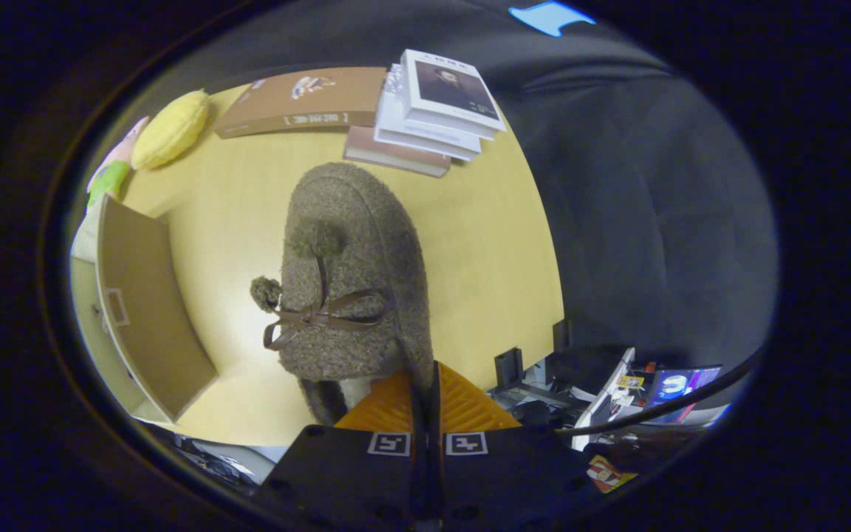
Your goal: Open the storage box then place both shoes into the box .Put the left shoe in first, then the right shoe, with the right side of both shoes facing outward in a uniform manner.
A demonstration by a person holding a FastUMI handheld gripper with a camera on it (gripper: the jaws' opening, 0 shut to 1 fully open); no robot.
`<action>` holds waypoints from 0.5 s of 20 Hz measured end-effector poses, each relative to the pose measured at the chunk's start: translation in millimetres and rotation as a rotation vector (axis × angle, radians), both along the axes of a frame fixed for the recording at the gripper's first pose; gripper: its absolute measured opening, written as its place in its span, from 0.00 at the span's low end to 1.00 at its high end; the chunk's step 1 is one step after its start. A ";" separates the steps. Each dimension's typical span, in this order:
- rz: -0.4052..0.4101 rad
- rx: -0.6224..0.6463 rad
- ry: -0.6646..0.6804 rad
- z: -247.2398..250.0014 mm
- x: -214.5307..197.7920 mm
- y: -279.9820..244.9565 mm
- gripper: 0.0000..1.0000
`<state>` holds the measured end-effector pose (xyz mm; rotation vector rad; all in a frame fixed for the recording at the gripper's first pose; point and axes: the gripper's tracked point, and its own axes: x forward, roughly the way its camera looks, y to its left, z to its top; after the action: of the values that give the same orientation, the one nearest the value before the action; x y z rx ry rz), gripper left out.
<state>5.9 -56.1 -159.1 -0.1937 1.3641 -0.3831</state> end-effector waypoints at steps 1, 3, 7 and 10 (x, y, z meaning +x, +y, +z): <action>0.007 0.008 -0.011 9.0 -0.6 15.9 0.04; 0.038 0.028 -0.054 26.9 5.9 49.1 0.04; 0.134 0.020 -0.134 63.7 20.0 111.1 0.03; 0.199 0.047 -0.178 79.9 24.9 167.9 0.04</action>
<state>30.8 111.7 -79.1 -0.2487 1.1659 -0.1965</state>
